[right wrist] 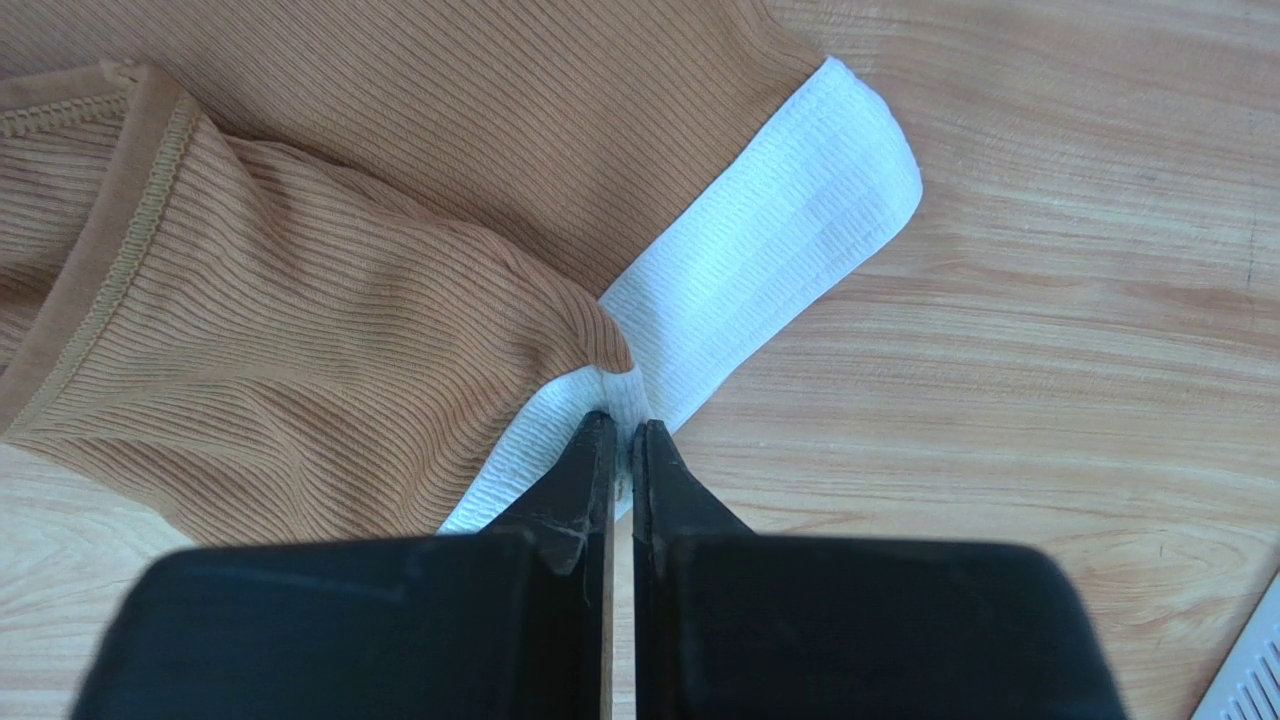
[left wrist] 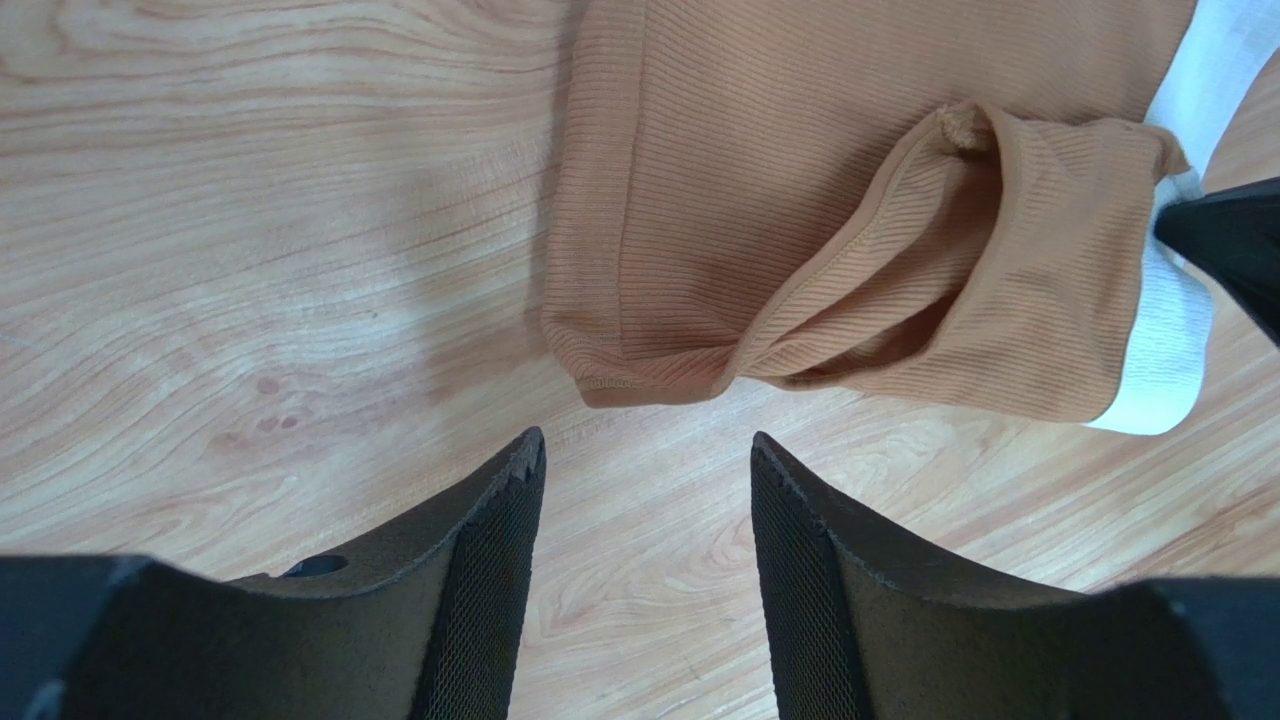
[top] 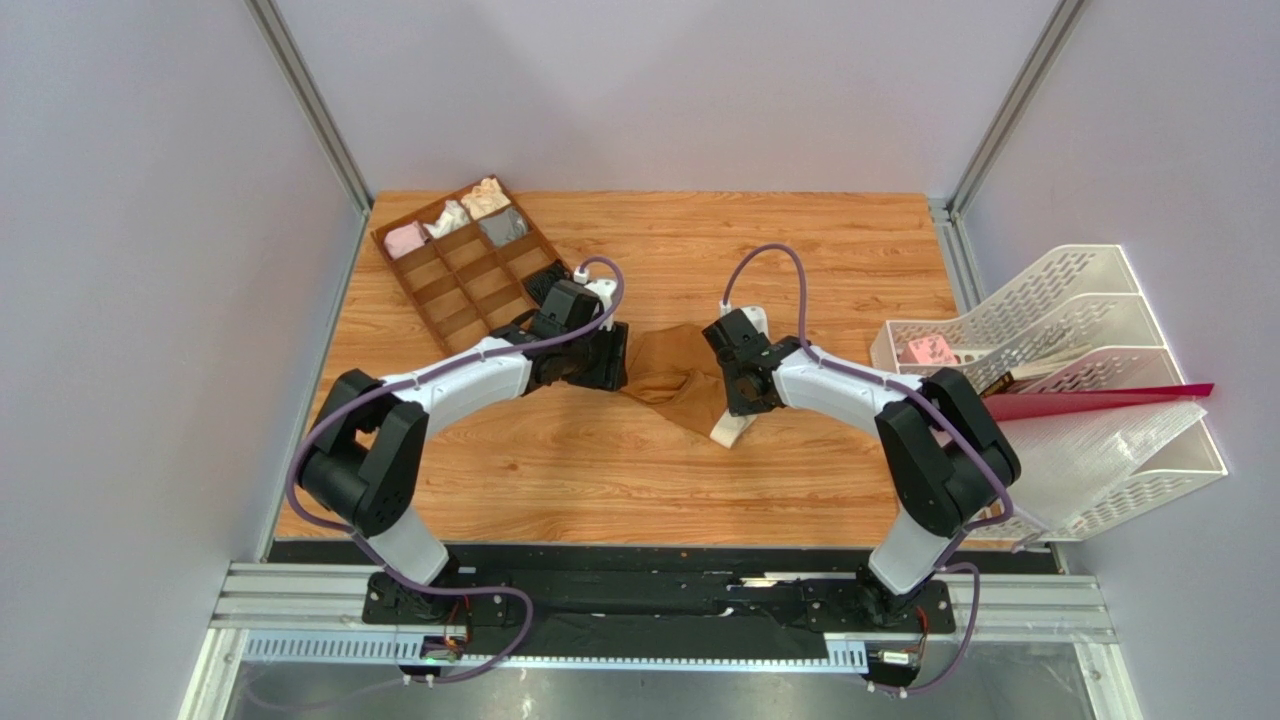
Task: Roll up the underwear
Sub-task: Fold the underwear at the center of the board.
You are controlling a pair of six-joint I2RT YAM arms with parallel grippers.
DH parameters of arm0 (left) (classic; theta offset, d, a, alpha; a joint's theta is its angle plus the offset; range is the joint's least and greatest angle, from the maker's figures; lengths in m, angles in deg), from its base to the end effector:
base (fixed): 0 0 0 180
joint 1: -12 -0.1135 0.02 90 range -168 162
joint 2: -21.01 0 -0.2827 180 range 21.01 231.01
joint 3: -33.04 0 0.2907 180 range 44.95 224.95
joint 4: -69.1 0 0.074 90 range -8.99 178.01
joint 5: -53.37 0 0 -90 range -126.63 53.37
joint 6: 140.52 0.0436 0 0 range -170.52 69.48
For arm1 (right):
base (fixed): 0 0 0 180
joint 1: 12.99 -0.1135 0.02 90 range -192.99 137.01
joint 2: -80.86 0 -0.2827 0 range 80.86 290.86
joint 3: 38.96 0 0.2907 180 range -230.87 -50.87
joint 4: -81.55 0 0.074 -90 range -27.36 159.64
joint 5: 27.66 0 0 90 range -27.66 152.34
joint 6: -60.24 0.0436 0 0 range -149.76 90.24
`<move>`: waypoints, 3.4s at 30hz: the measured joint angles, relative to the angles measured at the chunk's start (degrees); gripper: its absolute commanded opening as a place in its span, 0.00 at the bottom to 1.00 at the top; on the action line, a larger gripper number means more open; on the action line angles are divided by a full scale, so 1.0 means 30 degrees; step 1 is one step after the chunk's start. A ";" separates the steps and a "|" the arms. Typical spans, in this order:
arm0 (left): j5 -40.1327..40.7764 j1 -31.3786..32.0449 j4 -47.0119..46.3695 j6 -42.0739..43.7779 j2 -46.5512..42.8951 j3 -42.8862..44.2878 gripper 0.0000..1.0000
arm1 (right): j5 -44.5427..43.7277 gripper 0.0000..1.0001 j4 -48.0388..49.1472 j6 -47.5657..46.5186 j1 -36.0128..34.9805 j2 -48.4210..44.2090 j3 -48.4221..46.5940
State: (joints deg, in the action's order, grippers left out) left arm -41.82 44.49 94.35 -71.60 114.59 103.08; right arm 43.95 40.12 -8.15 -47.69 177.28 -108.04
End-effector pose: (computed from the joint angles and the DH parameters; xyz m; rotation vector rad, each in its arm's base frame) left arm 0.3197 -0.2083 0.1912 0.2896 2.4721 -0.5223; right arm 0.2969 0.1889 0.1534 -0.2233 2.6550 -0.1446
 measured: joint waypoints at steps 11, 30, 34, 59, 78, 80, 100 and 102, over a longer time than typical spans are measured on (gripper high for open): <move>-0.0102 0.0000 -0.0219 0.0357 0.1370 0.0255 0.54 | 0.0022 0.00 0.0022 0.0000 0.0015 0.0080 -0.0022; -0.0277 0.0000 -0.1348 0.0627 0.2229 0.0874 0.00 | 0.0495 0.00 -0.0772 -0.0095 0.0087 -0.1275 -0.0270; -0.0255 0.0000 -0.0627 0.0612 0.2142 0.1683 0.00 | 0.0459 0.00 -0.1086 -0.0291 0.0087 -0.1603 -0.0867; -0.1158 -0.0022 0.1188 0.0656 0.3249 0.4175 0.33 | 0.0386 0.00 -0.1020 -0.1158 0.1807 0.1188 -0.2113; -0.0801 -0.0058 0.0386 0.0153 0.4728 0.3126 0.36 | 0.0510 0.53 -0.1282 -0.1202 0.1880 0.0882 -0.2106; -0.0736 -0.0102 0.0342 0.0058 0.4896 0.3213 0.36 | 0.0503 0.53 -0.1581 -0.1158 0.1880 -0.0029 -0.2098; -0.0546 -0.0124 0.0765 -0.0015 0.4969 0.3570 0.35 | 0.5049 0.13 0.0102 0.1821 0.0699 -0.3942 0.2120; -0.0539 -0.0124 0.0794 -0.0015 0.4976 0.3606 0.36 | 0.5122 0.13 0.0357 0.1872 0.0692 -0.3796 0.2120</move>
State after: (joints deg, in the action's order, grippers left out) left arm -43.44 44.11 96.74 -71.65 129.52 113.90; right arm 59.31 41.19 -2.54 -45.61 165.89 -101.68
